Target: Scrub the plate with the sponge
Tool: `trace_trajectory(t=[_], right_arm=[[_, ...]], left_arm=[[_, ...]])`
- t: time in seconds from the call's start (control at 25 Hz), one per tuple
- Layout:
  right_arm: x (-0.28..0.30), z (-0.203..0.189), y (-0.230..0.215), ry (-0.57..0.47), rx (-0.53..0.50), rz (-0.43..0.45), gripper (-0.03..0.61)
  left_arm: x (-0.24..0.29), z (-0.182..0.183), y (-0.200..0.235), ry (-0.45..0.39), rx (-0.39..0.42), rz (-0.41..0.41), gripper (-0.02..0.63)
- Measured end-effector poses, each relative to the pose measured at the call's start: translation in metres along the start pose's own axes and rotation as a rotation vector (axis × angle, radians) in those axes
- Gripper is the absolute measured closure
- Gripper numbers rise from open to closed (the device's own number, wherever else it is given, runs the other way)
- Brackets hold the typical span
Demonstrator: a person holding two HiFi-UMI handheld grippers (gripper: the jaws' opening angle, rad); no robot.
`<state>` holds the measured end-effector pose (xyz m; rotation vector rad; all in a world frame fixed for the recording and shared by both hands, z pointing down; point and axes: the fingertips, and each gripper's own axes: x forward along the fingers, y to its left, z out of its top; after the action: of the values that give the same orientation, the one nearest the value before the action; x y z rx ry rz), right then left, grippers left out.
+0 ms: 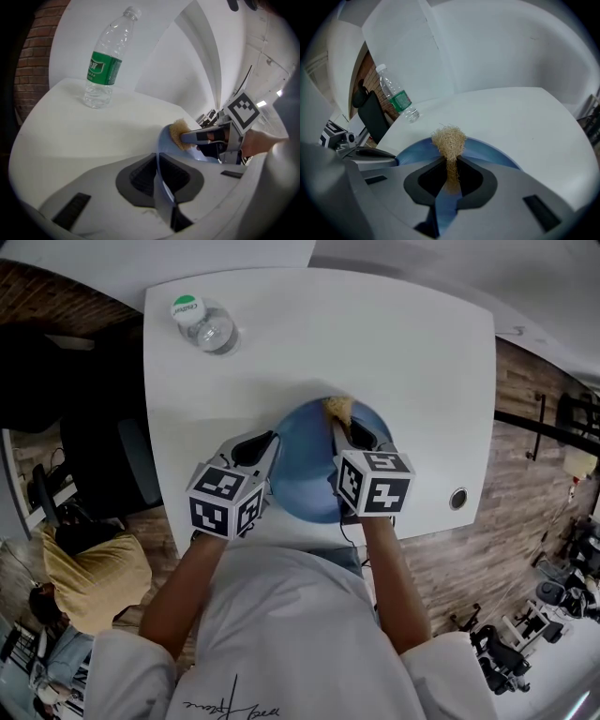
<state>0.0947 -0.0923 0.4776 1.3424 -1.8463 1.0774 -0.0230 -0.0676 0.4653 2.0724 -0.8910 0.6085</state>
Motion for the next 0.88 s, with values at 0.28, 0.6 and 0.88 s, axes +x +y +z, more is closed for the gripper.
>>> trace_trajectory(t=[0.28,0.6,0.88], right_arm=[[0.003,0.001,0.008,0.011,-0.038,0.009,0.538],[0.008,0.001,0.023,0.02,-0.065,0.04,0.538],[0.009,-0.001,0.034,0.031,-0.112,0.053,0.538]], left_arm=[[-0.001,0.001,0.0,-0.001,-0.004,-0.005,0.598],[-0.002,0.001,0.003,-0.003,-0.02,-0.009,0.6],[0.0,0.002,0.002,-0.01,-0.025,-0.009,0.6]])
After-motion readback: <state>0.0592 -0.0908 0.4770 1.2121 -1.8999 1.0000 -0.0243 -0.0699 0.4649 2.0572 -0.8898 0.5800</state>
